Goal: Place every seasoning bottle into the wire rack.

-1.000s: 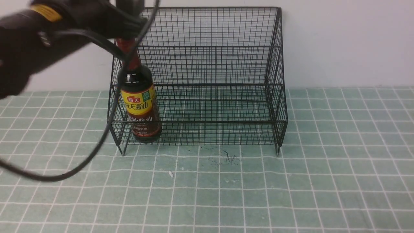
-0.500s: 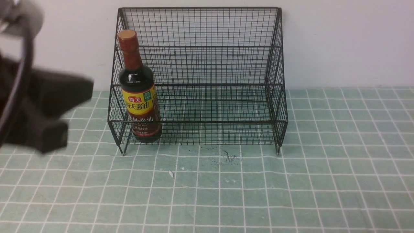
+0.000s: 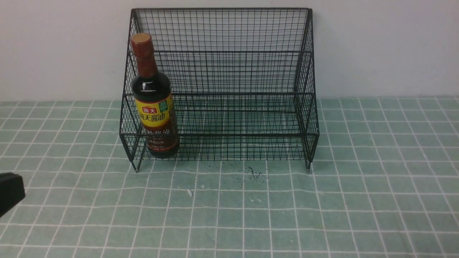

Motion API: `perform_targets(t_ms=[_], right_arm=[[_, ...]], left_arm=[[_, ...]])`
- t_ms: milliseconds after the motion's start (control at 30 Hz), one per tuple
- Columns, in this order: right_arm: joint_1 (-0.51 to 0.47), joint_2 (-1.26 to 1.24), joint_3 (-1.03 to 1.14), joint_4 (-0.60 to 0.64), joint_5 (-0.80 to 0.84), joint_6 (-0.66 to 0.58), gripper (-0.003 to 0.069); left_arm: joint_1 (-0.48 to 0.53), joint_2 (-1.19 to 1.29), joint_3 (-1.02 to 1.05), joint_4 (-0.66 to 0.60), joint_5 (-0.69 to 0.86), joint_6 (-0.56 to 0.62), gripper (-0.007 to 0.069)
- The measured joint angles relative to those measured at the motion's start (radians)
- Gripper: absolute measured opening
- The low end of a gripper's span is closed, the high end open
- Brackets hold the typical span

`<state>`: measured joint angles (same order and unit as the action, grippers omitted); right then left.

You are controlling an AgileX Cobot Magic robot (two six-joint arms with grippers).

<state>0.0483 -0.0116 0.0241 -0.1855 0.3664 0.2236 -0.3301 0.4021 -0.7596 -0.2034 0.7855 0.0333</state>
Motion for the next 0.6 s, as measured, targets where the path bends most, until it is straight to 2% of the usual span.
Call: perform_targets(t_ms=[233, 400, 600], right_arm=[[0.0, 0.0, 0.0, 0.0, 0.0, 0.0, -0.0015], [0.0, 0.0, 0.0, 0.0, 0.0, 0.0, -0.0015], [0.0, 0.0, 0.0, 0.0, 0.0, 0.0, -0.0015]], left_arm=[[0.0, -0.035, 0.001, 0.142, -0.06, 0.024, -0.0006], [0.007, -0.05, 0.028, 0.247, -0.109, -0.021, -0.0006], [0.132, -0.21, 0.238, 0.228, -0.248, -0.046, -0.0006]])
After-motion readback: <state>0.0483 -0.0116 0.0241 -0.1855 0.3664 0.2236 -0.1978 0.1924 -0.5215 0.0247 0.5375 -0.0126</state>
